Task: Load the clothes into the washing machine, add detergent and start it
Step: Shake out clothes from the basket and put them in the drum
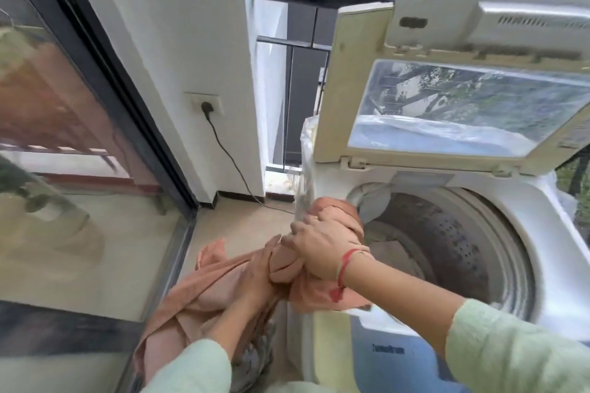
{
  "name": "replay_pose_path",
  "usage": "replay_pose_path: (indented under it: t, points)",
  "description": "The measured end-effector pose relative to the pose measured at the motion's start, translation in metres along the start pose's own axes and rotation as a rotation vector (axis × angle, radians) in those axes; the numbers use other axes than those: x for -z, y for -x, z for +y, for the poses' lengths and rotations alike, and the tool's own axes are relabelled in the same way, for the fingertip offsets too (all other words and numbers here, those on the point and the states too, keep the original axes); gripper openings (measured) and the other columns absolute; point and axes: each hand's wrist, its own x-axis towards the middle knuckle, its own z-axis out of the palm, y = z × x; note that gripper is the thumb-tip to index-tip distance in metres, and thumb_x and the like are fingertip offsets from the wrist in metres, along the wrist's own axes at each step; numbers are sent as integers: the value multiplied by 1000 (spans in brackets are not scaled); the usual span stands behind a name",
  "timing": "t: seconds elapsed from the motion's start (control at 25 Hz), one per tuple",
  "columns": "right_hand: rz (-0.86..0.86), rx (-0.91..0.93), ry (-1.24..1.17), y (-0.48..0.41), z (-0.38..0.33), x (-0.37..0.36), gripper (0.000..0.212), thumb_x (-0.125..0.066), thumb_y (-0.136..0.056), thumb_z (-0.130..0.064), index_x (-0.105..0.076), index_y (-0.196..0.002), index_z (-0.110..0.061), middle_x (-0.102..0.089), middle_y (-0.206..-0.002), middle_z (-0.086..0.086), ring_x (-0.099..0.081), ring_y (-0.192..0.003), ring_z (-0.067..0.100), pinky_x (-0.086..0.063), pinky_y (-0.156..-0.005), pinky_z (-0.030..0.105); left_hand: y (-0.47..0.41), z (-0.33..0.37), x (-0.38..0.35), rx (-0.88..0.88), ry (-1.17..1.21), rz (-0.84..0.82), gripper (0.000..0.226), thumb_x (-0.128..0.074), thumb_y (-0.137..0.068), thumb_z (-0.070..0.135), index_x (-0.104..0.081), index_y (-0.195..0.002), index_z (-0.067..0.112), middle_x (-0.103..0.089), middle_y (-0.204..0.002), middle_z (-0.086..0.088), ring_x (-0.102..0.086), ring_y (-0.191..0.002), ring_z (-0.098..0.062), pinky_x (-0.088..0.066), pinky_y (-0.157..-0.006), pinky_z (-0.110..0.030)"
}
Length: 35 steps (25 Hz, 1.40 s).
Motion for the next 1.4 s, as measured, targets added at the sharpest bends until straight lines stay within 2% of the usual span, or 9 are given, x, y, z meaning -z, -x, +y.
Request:
replay_pose_path:
  t: [0.2, 0.32, 0.48, 0.6, 0.68, 0.84, 1.0, 1.16, 1.4]
  points:
    - [700, -198, -179, 148, 114, 15, 42, -48, -63, -18, -63, -102, -16, -57, -85, 9, -56, -77, 32, -49, -68, 39, 4, 157, 23, -522, -291, 688, 48, -64, -63, 20, -56, -107, 35, -63, -85, 4, -56, -77, -22, -39, -67, -34]
    - [930, -571, -282, 223, 192, -4, 41, -50, -65, -10, -63, -104, -10, -53, -89, 12, -52, -83, 30, -42, -71, 36, -7, 288, -26, -544, -496, 476, 51, -67, -66, 21, -53, -114, 30, -61, -91, 2, -57, -84, -21, -40, -73, -35]
    - [154, -552, -359, 209, 224, -109, 41, -50, -80, -21, -50, -122, -23, -55, -123, 13, -54, -113, 36, -43, -95, 42, -34, 276, -81, -238, -745, -364, 71, -66, -79, 39, -35, -139, 19, -45, -138, -10, -33, -134, -30, -7, -109, -64]
    - [-621, -399, -281, 173, 206, -155, 46, -59, -85, -27, -55, -125, -4, -65, -119, 3, -51, -124, 30, -41, -104, 36, -21, 207, -44, -231, -486, -363, 76, -61, -80, 48, -26, -144, 27, -23, -152, 1, -6, -145, -22, 3, -112, -62]
    - [-560, -375, -300, 141, 174, -130, 30, -56, -84, -22, -64, -110, -9, -71, -102, 2, -59, -111, 31, -48, -95, 36, 7, 149, 5, -235, -223, -51, 68, -50, -78, 57, -32, -140, 34, -31, -145, 12, -20, -139, -11, -14, -115, -44]
    - [377, -251, -482, 48, 70, -30, 47, -53, -87, -45, -52, -127, -22, -55, -126, 3, -51, -118, 26, -38, -99, 37, 35, 4, 69, 81, -193, 110, 73, -46, -72, 67, -41, -132, 27, -46, -134, 1, -51, -117, -21, -41, -87, -33]
    - [-478, -60, 106, -36, -22, -4, 93, -41, -73, -77, -21, -146, -23, -24, -154, 7, -17, -143, 32, -4, -113, 60, 21, -50, 30, 141, -434, -349, 131, -76, -50, 62, 7, -148, 32, -13, -156, 4, -24, -141, -26, -30, -109, -45]
    - [-441, 35, 71, -15, -31, 16, 36, -43, -96, -28, -47, -130, -15, -50, -134, 6, -51, -107, 6, -36, -88, 18, 24, -57, -19, 157, 18, -295, 66, -60, -70, 44, -38, -133, 45, -50, -135, 2, -43, -130, -24, -34, -108, -42]
    - [458, 32, -121, 86, 42, -8, 17, -50, -86, -29, -59, -100, -27, -61, -100, 2, -61, -94, 26, -44, -81, 45, 45, 60, 16, -130, -17, 819, 31, -51, -69, 14, -69, -94, 16, -66, -95, 3, -57, -91, -18, -43, -78, -28]
